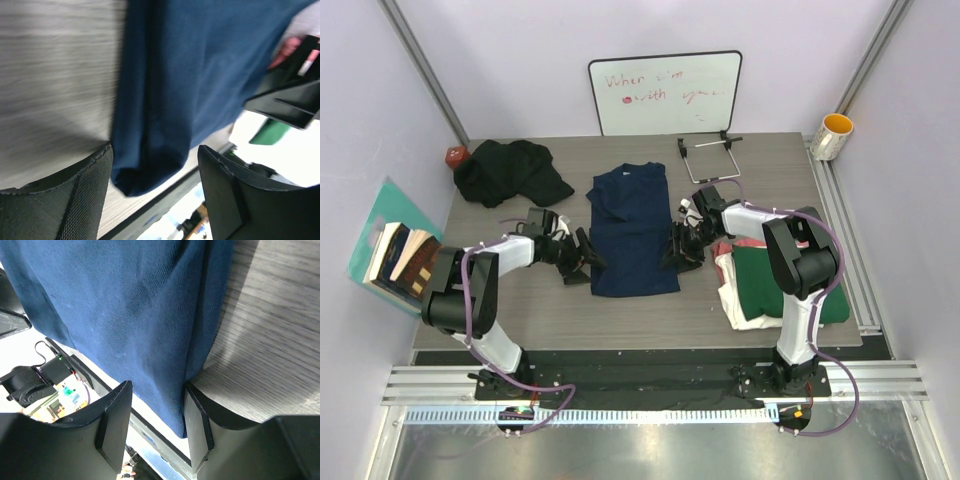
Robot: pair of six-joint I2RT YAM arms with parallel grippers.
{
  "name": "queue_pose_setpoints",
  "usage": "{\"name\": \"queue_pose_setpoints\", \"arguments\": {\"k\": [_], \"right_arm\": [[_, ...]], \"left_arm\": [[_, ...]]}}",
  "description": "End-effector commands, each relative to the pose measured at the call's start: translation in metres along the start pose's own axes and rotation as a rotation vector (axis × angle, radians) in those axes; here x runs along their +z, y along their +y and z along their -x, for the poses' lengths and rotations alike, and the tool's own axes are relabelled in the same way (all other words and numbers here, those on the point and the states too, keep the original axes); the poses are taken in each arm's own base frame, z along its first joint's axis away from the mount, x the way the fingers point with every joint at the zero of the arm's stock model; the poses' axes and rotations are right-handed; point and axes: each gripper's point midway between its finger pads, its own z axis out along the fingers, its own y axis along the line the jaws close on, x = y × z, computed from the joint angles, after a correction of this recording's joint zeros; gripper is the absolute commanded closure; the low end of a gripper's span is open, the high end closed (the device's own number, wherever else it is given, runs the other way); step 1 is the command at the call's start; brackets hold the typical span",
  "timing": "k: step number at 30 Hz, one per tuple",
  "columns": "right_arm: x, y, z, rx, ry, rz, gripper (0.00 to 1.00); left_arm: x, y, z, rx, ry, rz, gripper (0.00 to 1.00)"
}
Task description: Fold and stack the t-shirts
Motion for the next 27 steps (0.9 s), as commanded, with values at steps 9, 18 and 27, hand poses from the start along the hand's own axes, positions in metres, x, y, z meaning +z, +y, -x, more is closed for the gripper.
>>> {"name": "queue_pose_setpoints", "arguments": {"k": [9, 18, 27], "right_arm": [[0.025, -0.074, -0.016, 0.001, 0.058, -0.269, 0.49], [0.027, -0.072, -0.009, -0.004, 0.055, -0.271, 0.5], [0.027, -0.075, -0.013, -0.003, 0.065, -0.272, 0.49]], "left_arm": [[0.006, 0.013, 0.016, -0.029, -0.035, -0.034, 0.3], [0.006, 0.025, 0.0, 0.072, 0.09, 0.105, 0.34], [0.007, 0.053, -0.04, 0.078, 0.213, 0.254, 0.35]]}}
